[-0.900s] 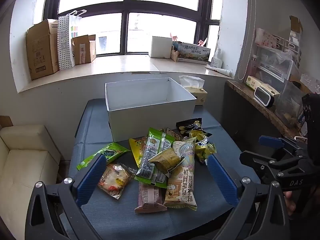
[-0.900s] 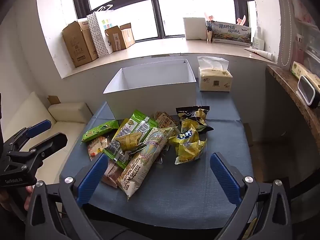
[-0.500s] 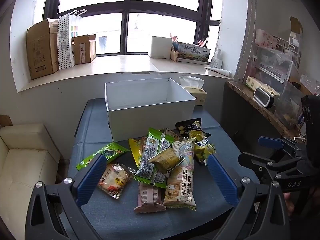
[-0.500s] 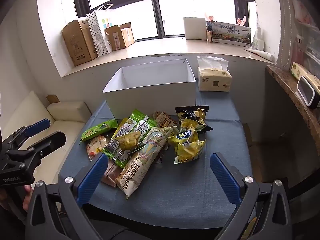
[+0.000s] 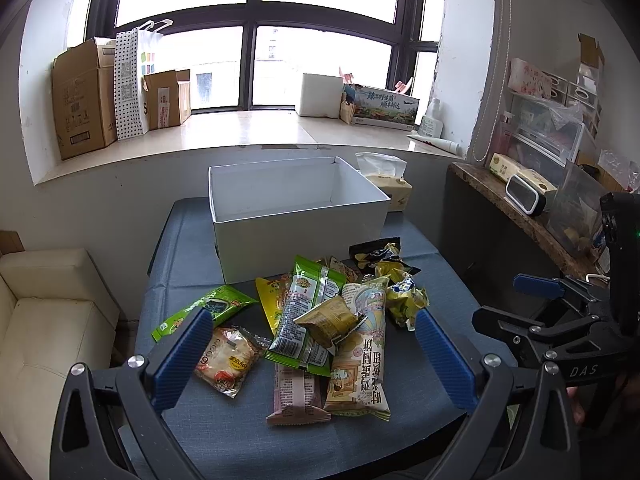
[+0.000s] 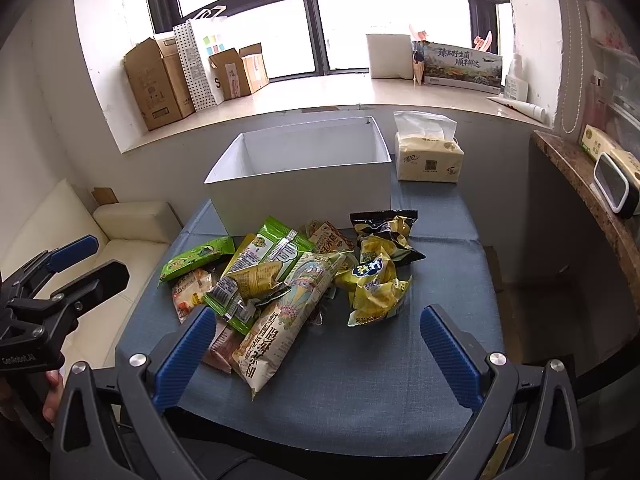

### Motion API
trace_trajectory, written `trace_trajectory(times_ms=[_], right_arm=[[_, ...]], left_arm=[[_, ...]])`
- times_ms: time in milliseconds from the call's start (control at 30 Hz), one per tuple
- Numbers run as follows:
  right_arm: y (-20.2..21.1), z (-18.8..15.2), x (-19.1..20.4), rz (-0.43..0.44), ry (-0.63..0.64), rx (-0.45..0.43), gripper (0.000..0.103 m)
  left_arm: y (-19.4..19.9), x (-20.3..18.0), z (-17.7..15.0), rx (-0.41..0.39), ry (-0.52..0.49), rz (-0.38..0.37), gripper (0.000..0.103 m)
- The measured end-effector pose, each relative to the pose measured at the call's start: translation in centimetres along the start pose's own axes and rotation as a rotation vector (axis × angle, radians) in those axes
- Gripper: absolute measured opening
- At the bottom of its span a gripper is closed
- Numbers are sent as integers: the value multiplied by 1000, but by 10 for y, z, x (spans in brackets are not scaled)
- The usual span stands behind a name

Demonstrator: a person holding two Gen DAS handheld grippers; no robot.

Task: Organize snacks

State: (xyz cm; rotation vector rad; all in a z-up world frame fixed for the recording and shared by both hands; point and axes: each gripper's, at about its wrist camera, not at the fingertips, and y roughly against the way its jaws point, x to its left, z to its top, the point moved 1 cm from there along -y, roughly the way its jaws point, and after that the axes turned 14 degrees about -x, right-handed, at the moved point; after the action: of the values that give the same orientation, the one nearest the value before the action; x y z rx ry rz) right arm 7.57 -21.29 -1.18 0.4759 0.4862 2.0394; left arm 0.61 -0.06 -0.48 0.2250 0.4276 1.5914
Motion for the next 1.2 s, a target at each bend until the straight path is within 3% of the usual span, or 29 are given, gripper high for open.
trace_trajectory(times_ms=[1200], right_arm=[[-2,-3,6,-1,29,16,103]], left_arm=[[7,6,3,-12,12,13,103]])
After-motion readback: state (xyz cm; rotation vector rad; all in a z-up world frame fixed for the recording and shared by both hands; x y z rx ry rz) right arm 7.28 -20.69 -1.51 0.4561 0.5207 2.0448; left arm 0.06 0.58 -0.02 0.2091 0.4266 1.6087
